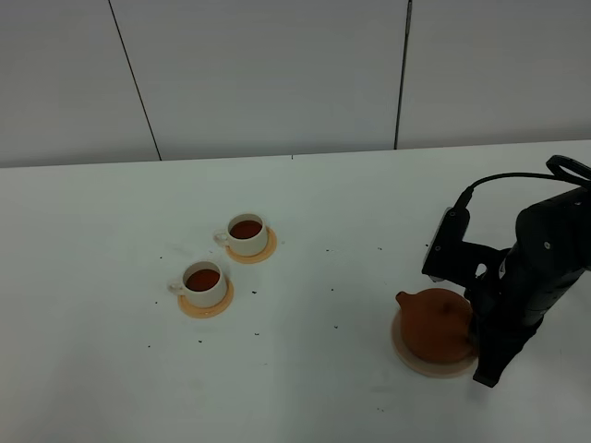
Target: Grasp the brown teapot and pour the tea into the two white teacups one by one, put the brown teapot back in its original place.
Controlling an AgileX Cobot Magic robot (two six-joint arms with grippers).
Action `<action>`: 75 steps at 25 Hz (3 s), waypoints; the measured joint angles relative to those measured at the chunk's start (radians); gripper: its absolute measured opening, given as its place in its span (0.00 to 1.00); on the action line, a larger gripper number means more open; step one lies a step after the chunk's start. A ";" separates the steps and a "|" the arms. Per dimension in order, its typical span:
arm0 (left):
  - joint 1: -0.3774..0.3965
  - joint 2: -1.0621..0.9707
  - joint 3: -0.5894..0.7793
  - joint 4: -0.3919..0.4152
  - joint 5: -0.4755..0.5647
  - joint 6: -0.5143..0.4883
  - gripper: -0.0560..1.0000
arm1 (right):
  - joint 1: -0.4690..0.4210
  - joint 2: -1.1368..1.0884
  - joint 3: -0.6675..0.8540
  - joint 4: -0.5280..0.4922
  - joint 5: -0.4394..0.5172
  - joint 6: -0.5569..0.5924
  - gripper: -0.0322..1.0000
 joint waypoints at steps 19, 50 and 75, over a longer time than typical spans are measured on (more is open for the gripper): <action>0.000 0.000 0.000 0.000 0.000 0.000 0.28 | 0.000 -0.049 0.000 -0.047 -0.001 0.043 0.40; 0.000 0.000 0.000 0.000 0.000 0.000 0.28 | -0.240 -0.849 0.001 -0.218 0.032 0.534 0.39; 0.000 0.000 0.000 0.000 0.000 0.000 0.28 | -0.309 -1.587 0.271 -0.145 0.349 0.711 0.32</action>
